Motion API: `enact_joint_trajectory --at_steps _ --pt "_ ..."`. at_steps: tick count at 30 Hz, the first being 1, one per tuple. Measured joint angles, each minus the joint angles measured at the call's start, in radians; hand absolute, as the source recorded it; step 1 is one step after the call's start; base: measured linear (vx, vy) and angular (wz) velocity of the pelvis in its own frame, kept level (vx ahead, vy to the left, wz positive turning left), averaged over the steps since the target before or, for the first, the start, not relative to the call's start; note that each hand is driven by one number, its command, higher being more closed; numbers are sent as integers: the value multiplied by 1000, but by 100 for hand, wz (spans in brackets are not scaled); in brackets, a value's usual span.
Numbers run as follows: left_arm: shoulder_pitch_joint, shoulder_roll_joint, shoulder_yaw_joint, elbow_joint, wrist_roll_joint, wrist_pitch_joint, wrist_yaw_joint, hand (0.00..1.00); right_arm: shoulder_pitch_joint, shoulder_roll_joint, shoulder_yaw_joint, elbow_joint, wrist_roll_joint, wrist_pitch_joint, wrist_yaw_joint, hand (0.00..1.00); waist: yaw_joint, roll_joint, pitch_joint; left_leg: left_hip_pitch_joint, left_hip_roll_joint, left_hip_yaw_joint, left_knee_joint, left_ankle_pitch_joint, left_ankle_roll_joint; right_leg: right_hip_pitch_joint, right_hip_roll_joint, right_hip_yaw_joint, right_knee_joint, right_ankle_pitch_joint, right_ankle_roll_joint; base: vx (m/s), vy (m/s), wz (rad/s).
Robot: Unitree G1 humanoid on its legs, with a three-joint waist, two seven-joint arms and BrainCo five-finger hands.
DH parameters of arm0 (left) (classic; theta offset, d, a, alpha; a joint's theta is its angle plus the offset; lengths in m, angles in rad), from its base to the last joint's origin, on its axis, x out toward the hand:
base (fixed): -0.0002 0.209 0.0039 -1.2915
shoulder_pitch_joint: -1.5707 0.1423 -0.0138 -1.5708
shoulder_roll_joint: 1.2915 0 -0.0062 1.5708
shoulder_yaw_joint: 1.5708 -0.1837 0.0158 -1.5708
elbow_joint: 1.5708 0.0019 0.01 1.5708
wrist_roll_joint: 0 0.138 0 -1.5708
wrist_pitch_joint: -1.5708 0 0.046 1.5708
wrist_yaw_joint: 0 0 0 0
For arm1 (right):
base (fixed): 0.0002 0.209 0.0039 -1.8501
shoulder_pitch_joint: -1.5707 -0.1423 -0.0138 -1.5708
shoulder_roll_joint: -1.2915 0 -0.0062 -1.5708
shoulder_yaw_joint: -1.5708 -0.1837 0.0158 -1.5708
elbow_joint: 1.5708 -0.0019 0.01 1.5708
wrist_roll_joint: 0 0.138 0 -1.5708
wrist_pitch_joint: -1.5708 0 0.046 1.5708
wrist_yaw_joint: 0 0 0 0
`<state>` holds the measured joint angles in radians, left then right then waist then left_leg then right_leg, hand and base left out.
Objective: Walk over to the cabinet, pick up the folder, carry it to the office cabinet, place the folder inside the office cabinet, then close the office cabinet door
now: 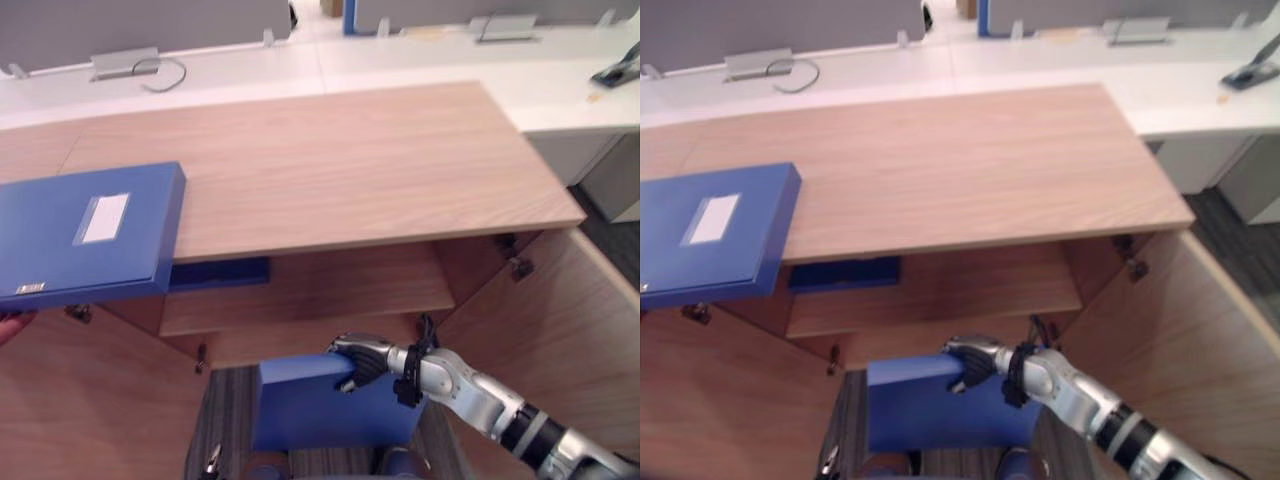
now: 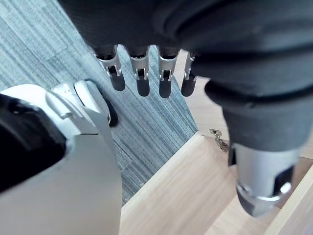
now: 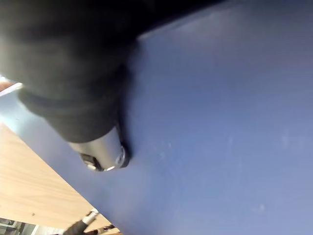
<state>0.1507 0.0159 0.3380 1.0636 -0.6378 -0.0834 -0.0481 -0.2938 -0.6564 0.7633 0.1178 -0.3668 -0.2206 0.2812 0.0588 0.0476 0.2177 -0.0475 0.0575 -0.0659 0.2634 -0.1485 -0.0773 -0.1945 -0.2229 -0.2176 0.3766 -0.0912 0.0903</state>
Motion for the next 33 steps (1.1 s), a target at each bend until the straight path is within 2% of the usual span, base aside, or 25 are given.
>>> enact_joint_trajectory --at_steps 2,5,6,8,11,12,14,15,16,17,18,19,20,22,26,29,33 --pt "-25 2 -31 -15 -41 -8 29 0 -37 28 -80 116 -47 26 -34 100 -4 18 79 -78 -36 -8 113 -44 15 -69 -53 5 114 -43 6 -290 44 28" --pt "-29 4 -47 -14 -84 -11 63 0 -76 66 -246 213 -3 87 -99 100 -16 41 140 -168 -73 -20 243 -87 21 -146 -105 18 233 -87 24 -253 47 26" --pt "-25 5 -46 -15 -102 -12 74 0 -91 77 -327 242 68 122 -133 100 -15 47 160 -218 -89 -19 307 -110 23 -198 -133 34 300 -111 27 -219 58 21" --pt "-21 4 -45 -17 -111 -13 83 0 -91 95 -384 246 143 145 -155 100 -15 50 171 -262 -98 -18 365 -130 21 -239 -150 43 355 -131 31 -133 43 14" --pt "-6 -30 -18 -55 -121 -9 104 0 -96 186 -474 246 377 194 -241 100 -13 52 196 -366 -113 0 517 -193 21 -355 -181 88 506 -192 32 -85 14 5" --pt "-6 -48 -3 -83 -127 -5 109 0 -97 237 -517 230 496 203 -274 100 -11 56 208 -398 -115 7 573 -214 25 -387 -192 99 559 -212 27 -61 -15 9" --pt "-8 -52 -1 -104 -129 -2 110 0 -104 289 -570 198 590 202 -301 100 -11 58 213 -435 -115 18 627 -228 23 -421 -203 112 611 -233 25 -59 -22 16" --pt "-8 -57 -1 -127 -145 3 114 0 -121 314 -598 171 730 200 -329 100 -10 58 214 -468 -116 27 660 -239 25 -452 -215 119 646 -247 26 -45 -21 15" --pt "-9 -60 -1 -135 -149 6 118 0 -132 328 -618 156 789 198 -340 100 -9 59 215 -481 -116 30 674 -243 24 -466 -217 122 660 -252 27 -53 -23 8" --pt "-10 -64 1 -150 -158 12 122 0 -162 355 -653 133 900 187 -370 100 -3 59 222 -501 -116 41 693 -248 23 -493 -218 139 682 -258 27 -39 -19 0" --pt "-11 -66 2 -157 -161 15 125 0 -177 367 -673 123 949 180 -381 100 -2 60 225 -508 -116 48 700 -249 23 -503 -220 145 690 -261 28 -53 -29 0" --pt "-10 -72 4 -171 -172 17 139 0 -212 388 -714 102 1071 148 -410 100 0 60 227 -527 -116 60 710 -249 23 -528 -226 155 706 -267 31 -51 -37 2" --pt "-11 -72 3 -173 -179 19 142 0 -226 396 -731 96 1115 136 -420 100 1 60 227 -534 -116 61 713 -249 23 -537 -226 158 711 -269 33 -58 -45 2" --pt "-11 -72 3 -193 -192 29 162 0 -277 412 -784 64 1246 75 -467 100 2 60 228 -566 -115 63 724 -250 22 -572 -227 161 723 -274 35 -42 -45 1" --pt "-14 -72 10 -226 -221 35 196 0 -380 408 -885 60 1372 11 -548 100 1 62 229 -626 -115 65 746 -250 22 -634 -228 168 746 -274 33 -10 -37 3" --pt "-18 -72 48 -234 -228 37 223 0 -471 389 -954 78 1443 -18 -618 100 1 63 230 -669 -116 64 764 -250 20 -680 -229 177 768 -273 26 16 -39 6" --pt "-32 -75 89 -224 -256 42 255 0 -637 343 -991 155 1501 -28 -721 100 11 70 235 -723 -118 59 778 -247 13 -737 -231 182 790 -274 24 22 -51 7"
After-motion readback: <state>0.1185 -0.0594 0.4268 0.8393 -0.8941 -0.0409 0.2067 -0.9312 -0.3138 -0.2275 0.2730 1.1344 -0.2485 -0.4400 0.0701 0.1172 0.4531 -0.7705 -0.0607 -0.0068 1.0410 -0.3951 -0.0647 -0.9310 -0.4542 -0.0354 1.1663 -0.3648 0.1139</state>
